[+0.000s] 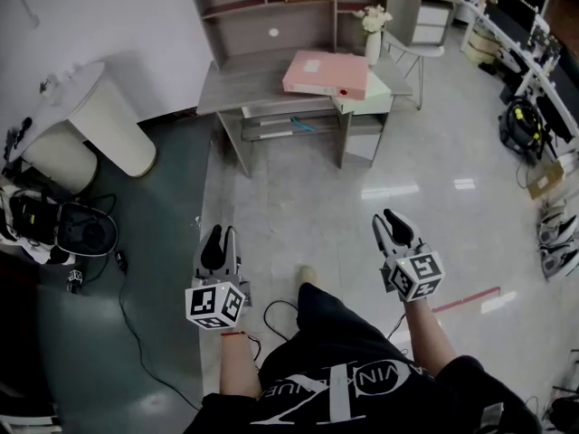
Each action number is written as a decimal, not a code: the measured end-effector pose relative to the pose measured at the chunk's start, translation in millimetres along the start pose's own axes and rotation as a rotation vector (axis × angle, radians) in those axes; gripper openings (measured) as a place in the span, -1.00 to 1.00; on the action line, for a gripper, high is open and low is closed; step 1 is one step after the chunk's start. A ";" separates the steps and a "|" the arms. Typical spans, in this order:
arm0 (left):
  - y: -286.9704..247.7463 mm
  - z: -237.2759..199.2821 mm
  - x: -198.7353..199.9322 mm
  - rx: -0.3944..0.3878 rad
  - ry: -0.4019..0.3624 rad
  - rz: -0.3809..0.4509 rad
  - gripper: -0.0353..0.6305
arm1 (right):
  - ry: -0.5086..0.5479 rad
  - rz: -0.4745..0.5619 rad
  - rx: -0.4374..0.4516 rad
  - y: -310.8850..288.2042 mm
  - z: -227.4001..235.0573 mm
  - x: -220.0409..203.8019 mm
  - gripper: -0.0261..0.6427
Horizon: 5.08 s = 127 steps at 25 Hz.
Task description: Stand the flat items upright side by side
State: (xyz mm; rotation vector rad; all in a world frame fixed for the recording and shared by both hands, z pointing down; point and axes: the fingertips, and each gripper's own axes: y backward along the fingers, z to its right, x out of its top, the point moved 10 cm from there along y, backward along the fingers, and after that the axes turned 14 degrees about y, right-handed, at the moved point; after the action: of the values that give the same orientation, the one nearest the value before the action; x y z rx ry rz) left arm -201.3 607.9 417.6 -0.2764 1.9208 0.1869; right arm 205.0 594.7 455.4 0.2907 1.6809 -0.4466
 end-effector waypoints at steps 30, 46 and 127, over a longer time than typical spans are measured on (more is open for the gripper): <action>-200.1 -87.7 58.1 0.003 -0.017 -0.049 -0.59 | -0.109 -0.025 -0.059 -208.1 73.1 9.8 -0.57; -276.7 -101.5 66.9 -0.054 -0.030 -0.059 -0.59 | -0.123 -0.031 -0.083 -254.3 97.1 4.0 -0.56; -651.0 -85.7 -118.4 -0.189 1.066 -0.572 0.13 | -0.165 -0.351 -0.238 -432.4 267.8 -15.5 -0.10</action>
State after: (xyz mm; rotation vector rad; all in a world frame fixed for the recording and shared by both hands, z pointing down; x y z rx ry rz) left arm -55.1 -27.2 560.3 -1.2215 2.7493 -0.2181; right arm 256.2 89.9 494.3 -0.2155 1.6057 -0.5082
